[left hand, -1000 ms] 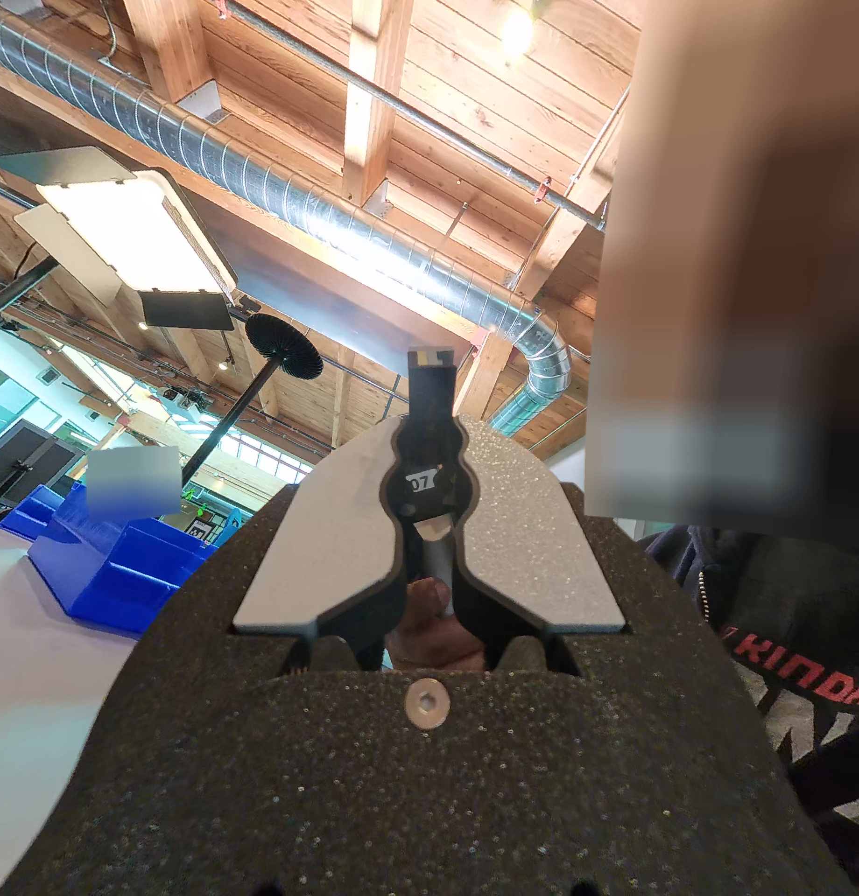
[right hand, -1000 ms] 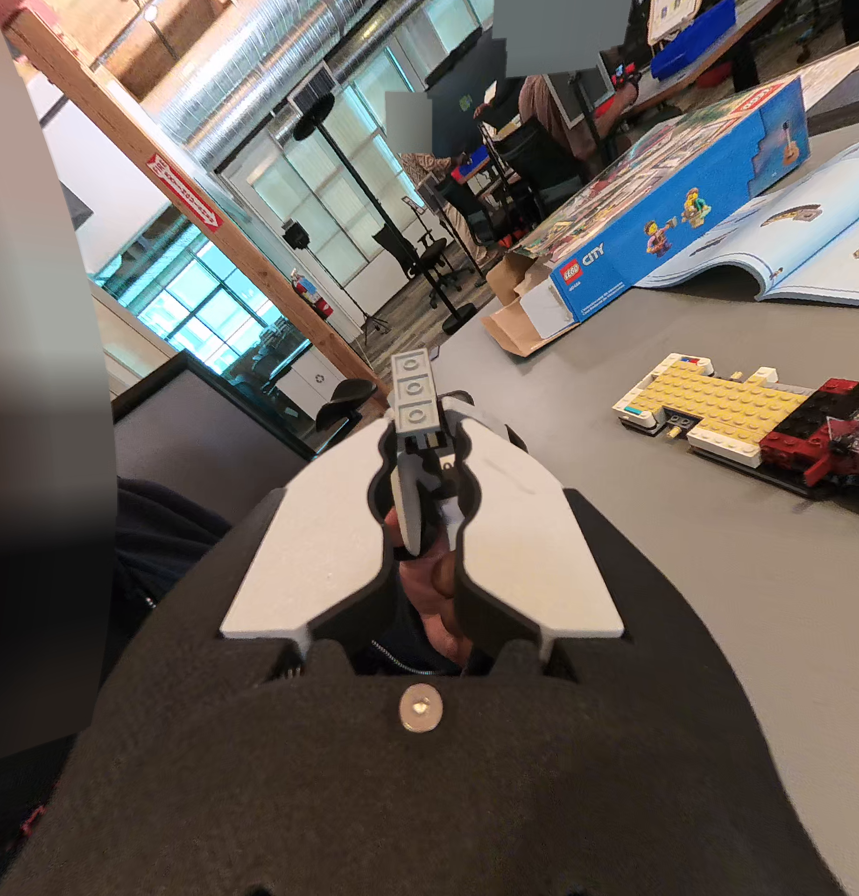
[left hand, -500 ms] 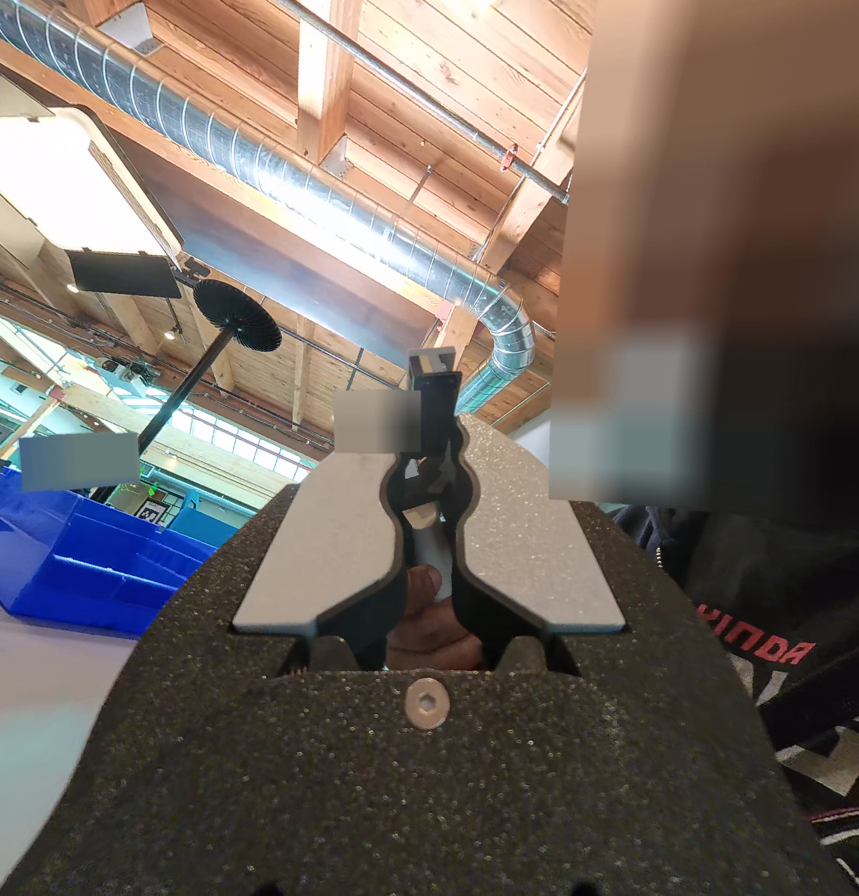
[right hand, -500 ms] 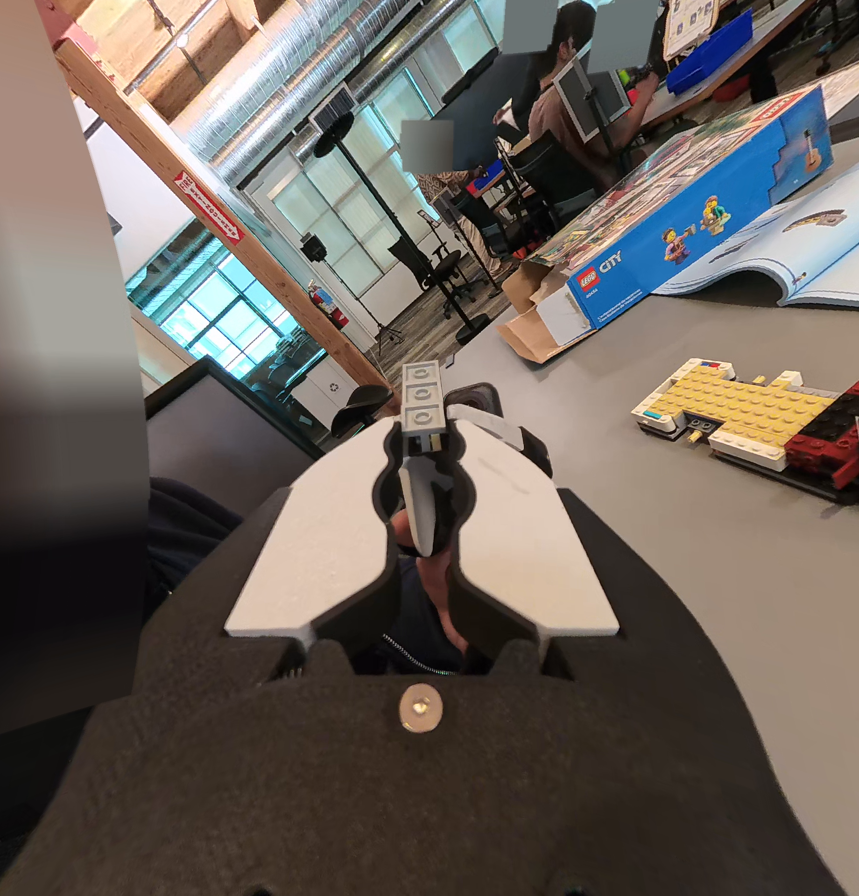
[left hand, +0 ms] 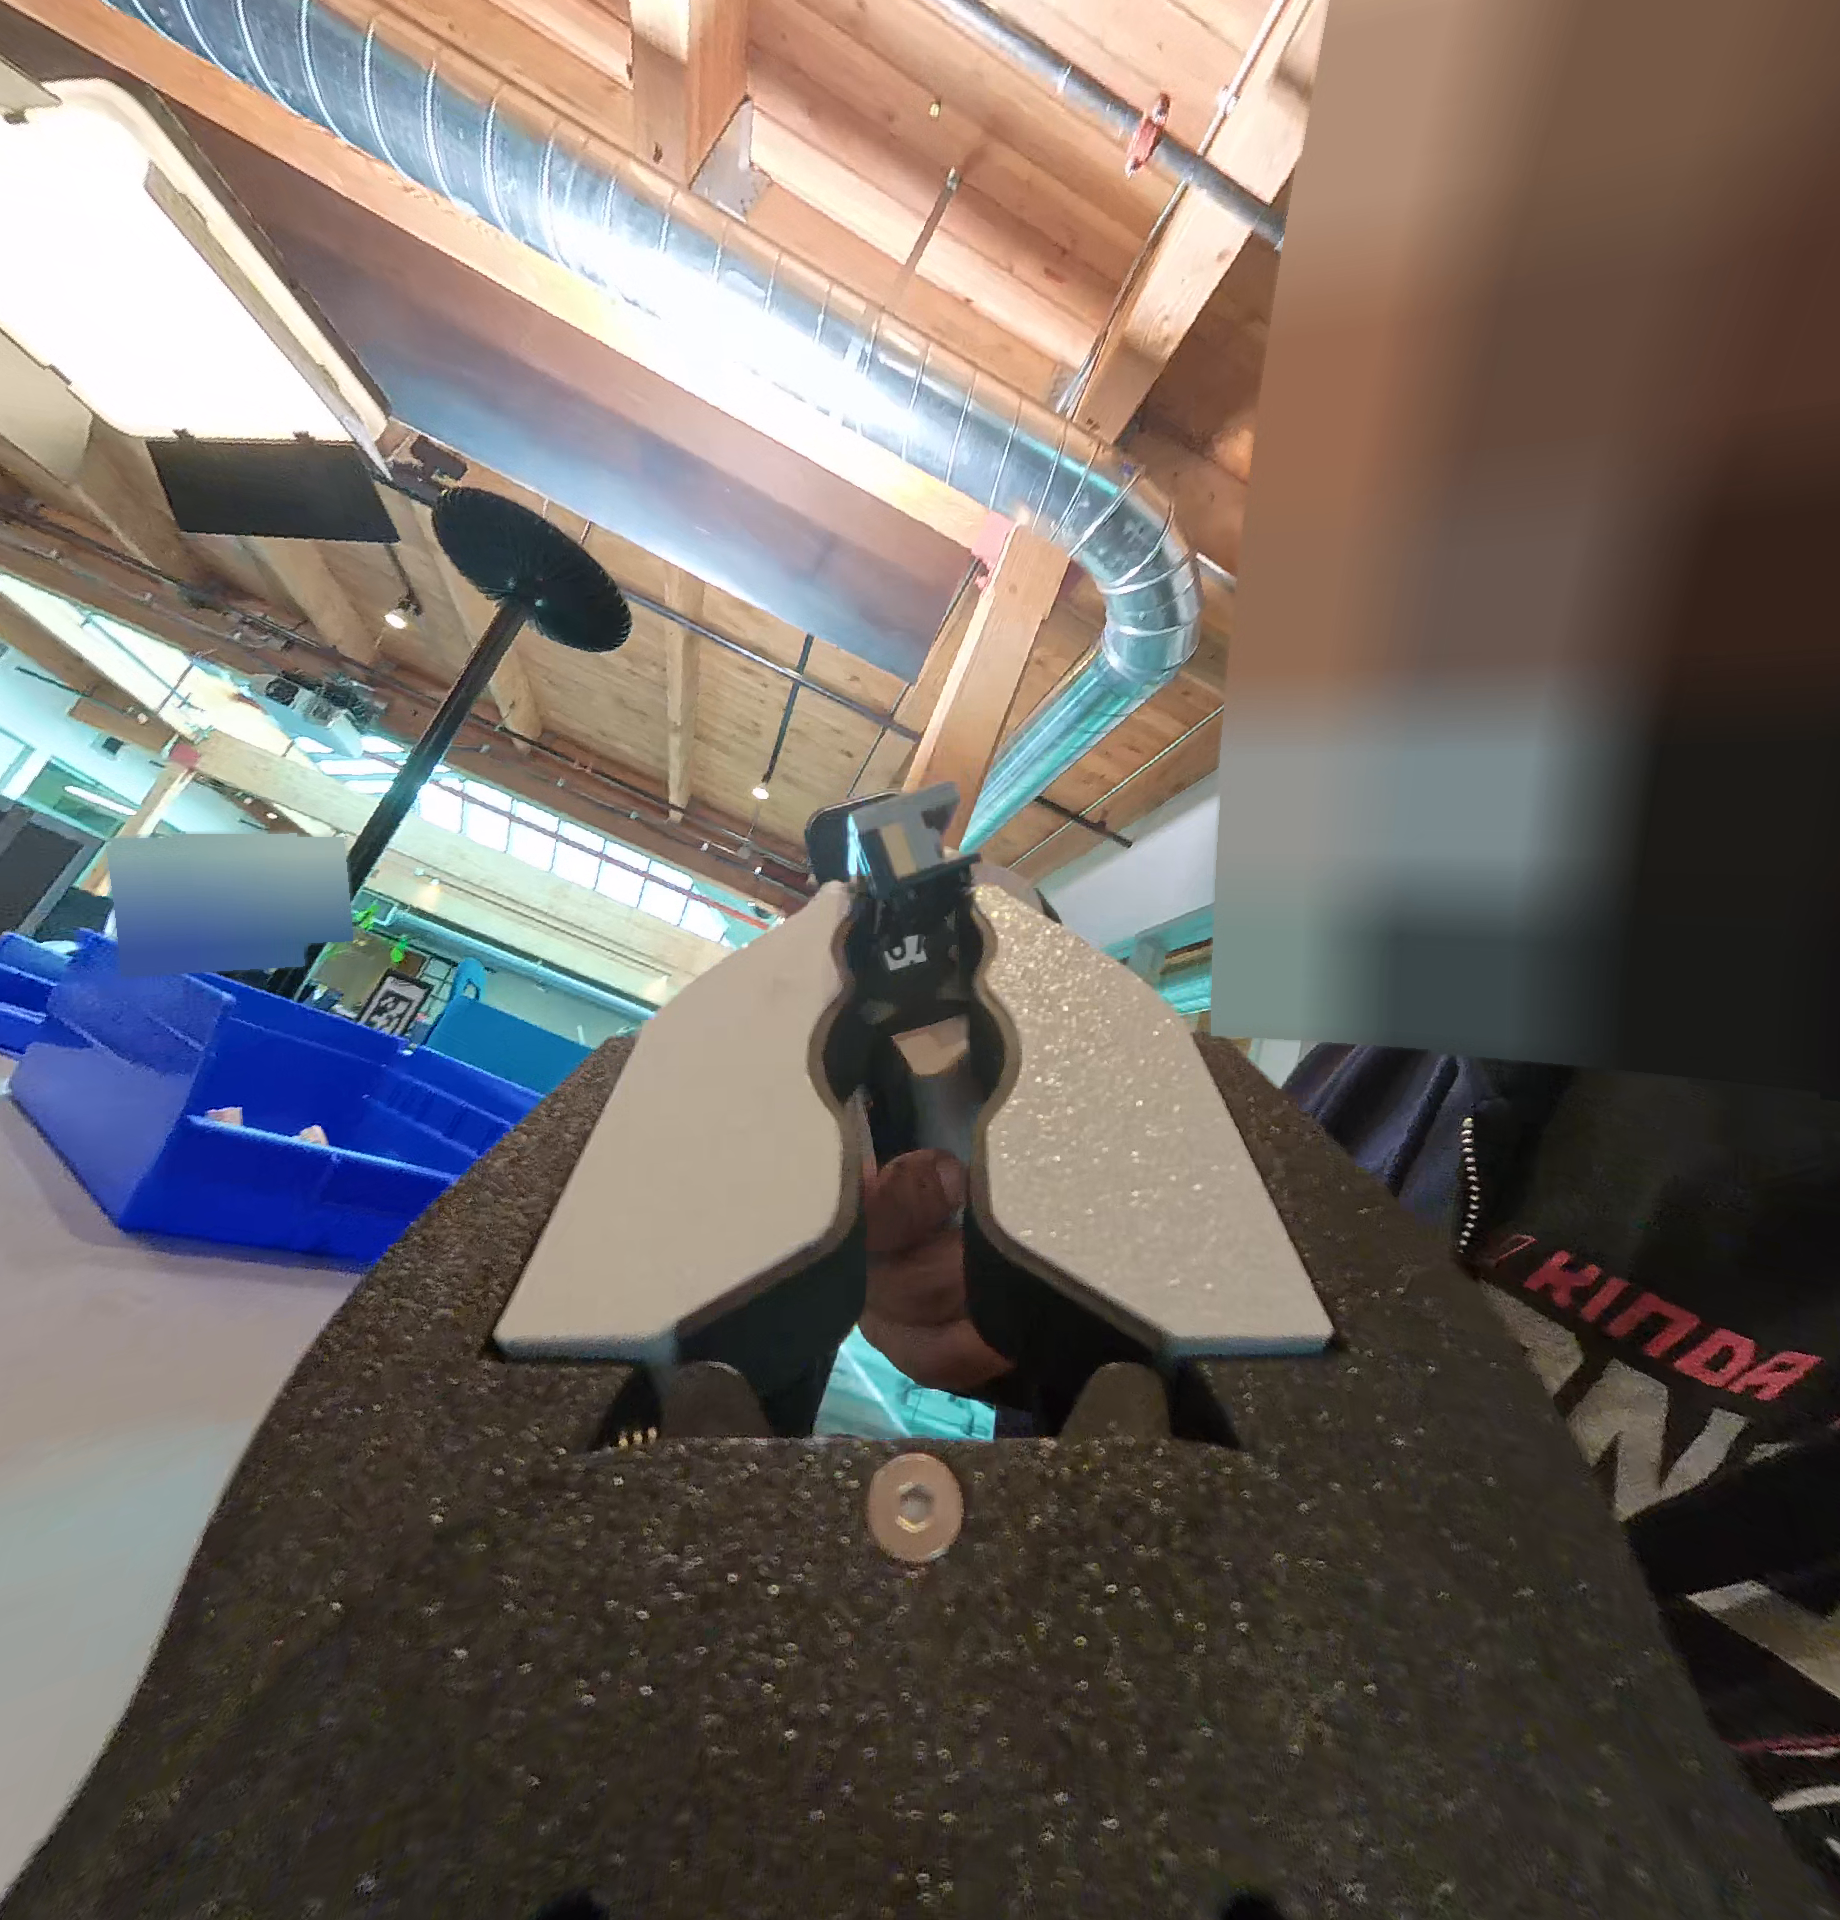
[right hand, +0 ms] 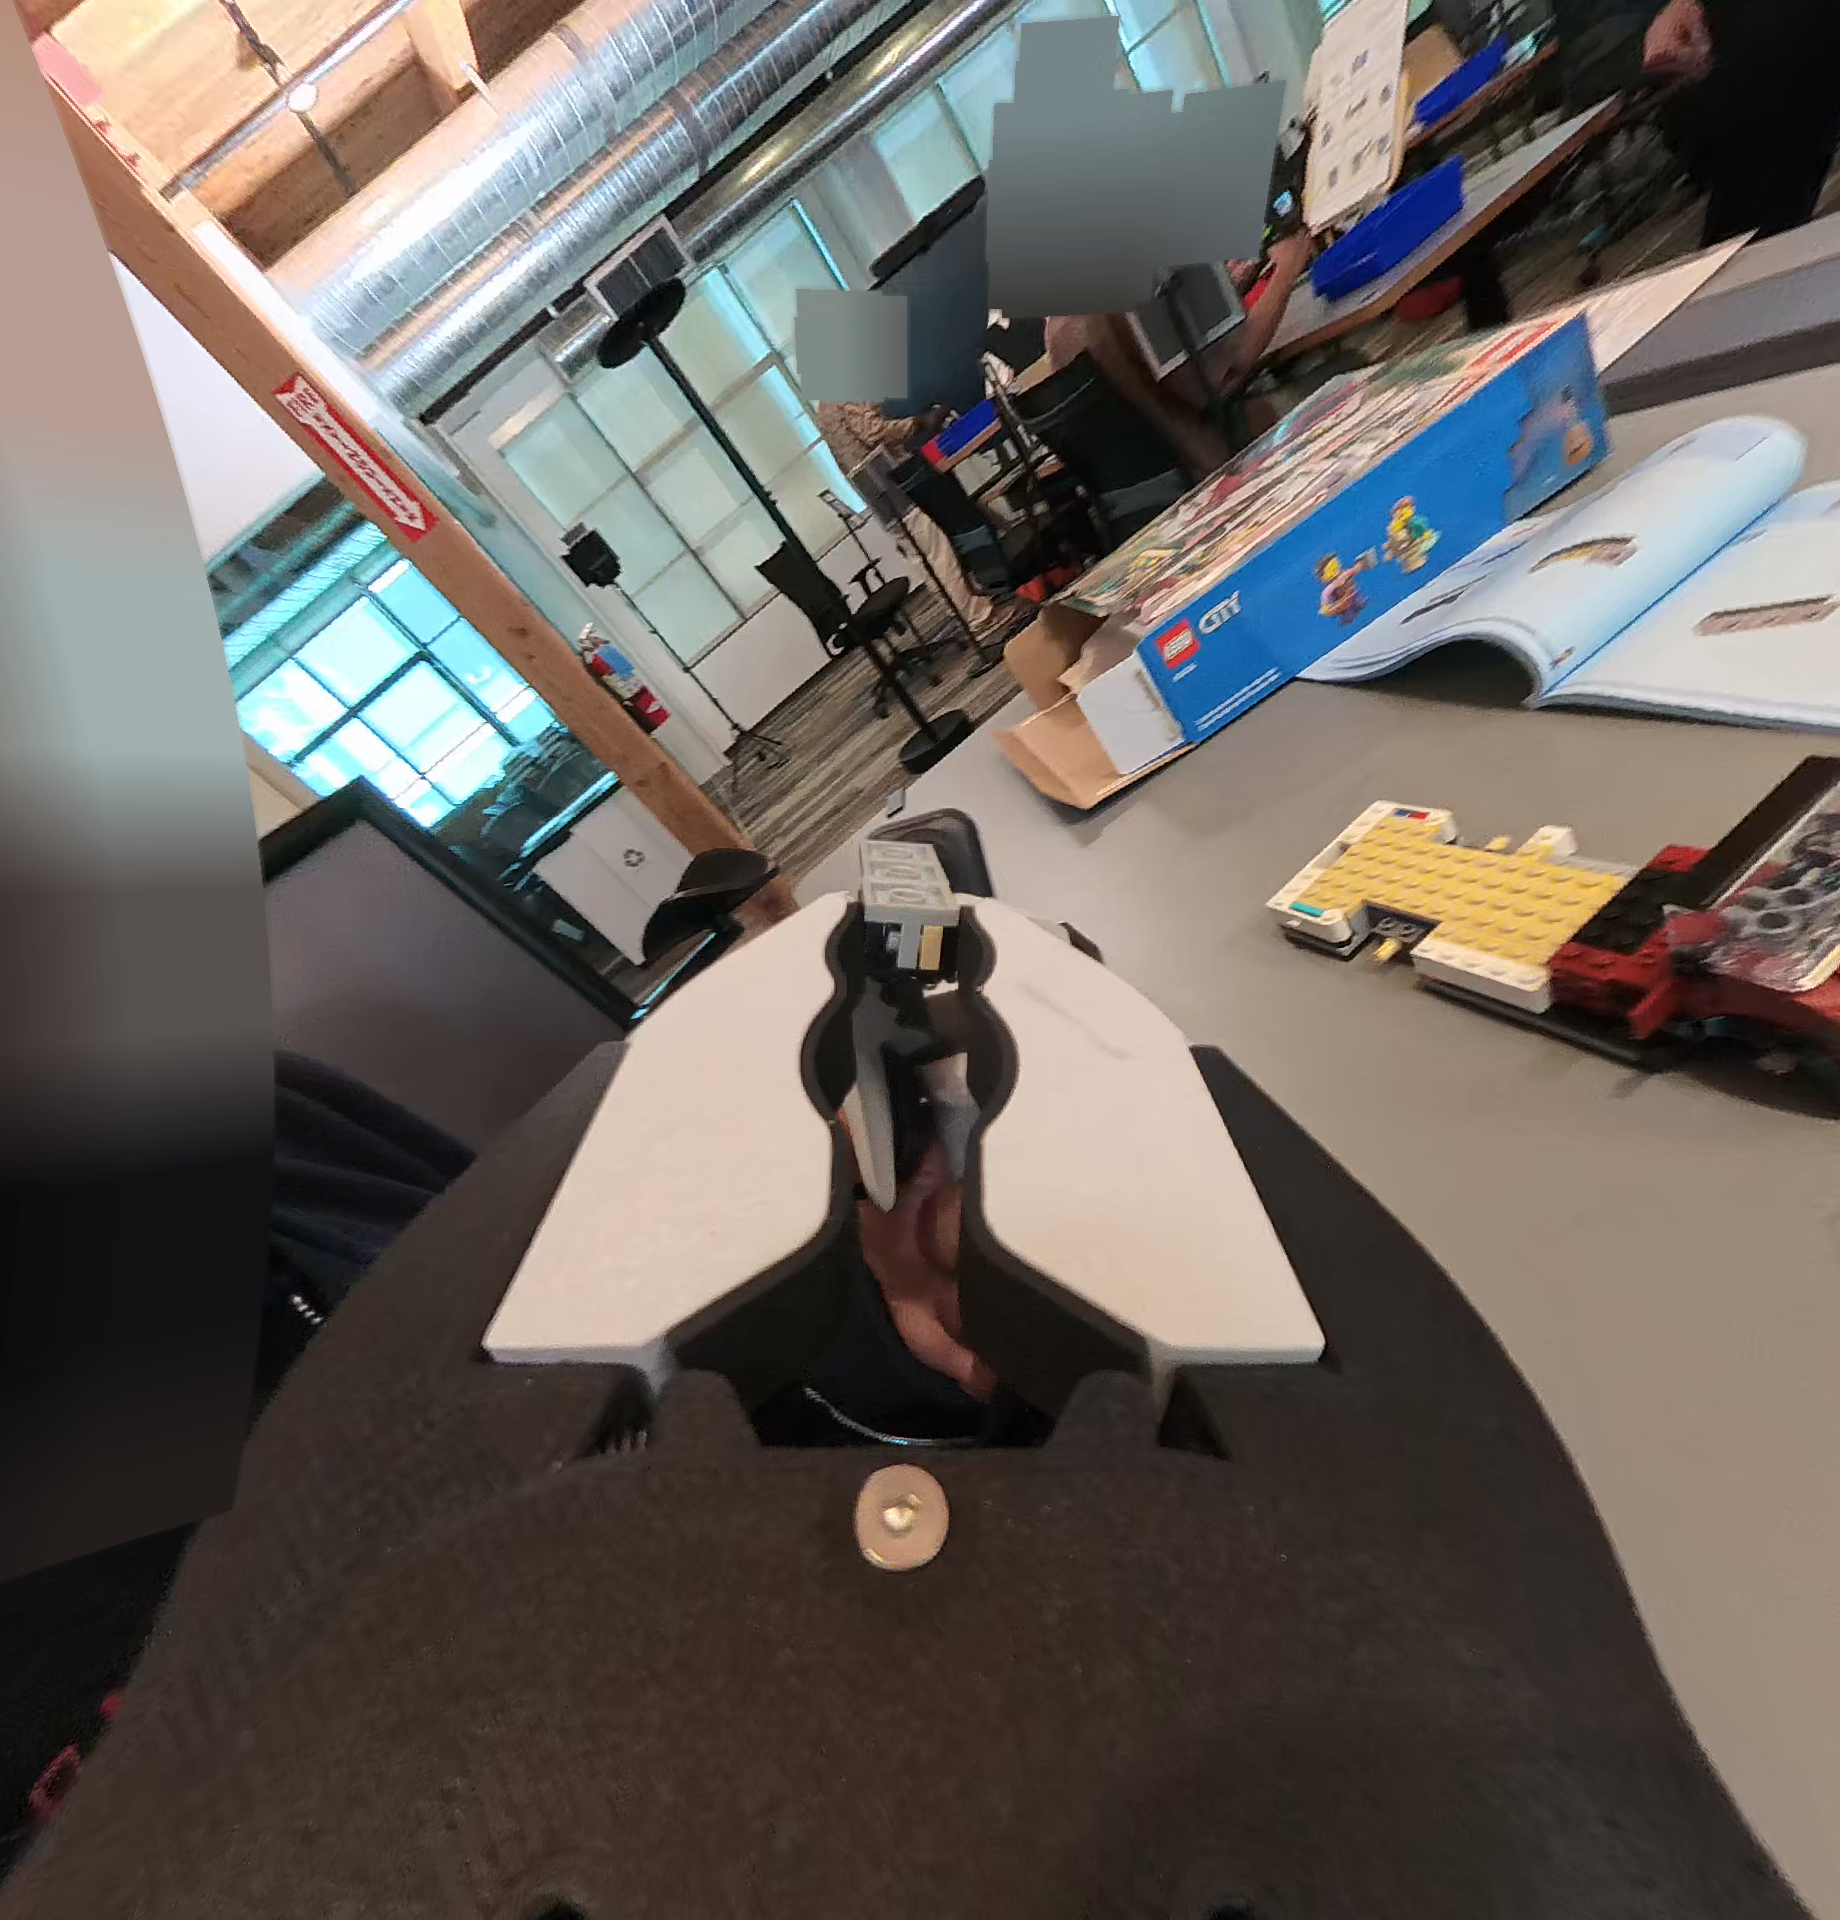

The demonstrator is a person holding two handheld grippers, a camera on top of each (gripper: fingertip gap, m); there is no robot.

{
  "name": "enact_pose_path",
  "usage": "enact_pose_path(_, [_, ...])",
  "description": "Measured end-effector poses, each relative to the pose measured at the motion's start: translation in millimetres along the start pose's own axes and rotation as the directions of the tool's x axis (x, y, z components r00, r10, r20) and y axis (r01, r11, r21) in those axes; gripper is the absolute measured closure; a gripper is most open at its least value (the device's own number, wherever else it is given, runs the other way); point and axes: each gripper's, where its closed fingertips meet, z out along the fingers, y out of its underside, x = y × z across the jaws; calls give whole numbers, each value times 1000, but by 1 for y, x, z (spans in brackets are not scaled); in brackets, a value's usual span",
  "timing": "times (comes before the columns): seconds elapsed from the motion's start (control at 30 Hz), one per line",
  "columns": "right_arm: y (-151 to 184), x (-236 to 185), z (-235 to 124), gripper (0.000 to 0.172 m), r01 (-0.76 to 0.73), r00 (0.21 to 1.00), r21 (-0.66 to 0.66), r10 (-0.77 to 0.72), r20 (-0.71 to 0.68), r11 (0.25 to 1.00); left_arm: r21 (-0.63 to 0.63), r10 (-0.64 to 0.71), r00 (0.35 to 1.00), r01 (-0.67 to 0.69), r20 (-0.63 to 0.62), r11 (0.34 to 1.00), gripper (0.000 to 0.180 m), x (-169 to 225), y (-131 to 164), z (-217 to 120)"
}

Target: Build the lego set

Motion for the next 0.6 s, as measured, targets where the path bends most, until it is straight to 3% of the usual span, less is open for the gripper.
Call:
enact_pose_path(0.23, [1,5,1,155,40,998,2,-40,-40,999,15,-20,999,20,28,1000,153,-3,-3,1])
enact_pose_path(0.6, [6,3,5,155,91,995,-12,-92,-43,996,82,-21,998,17,55,996,164,-6,-7,-3])
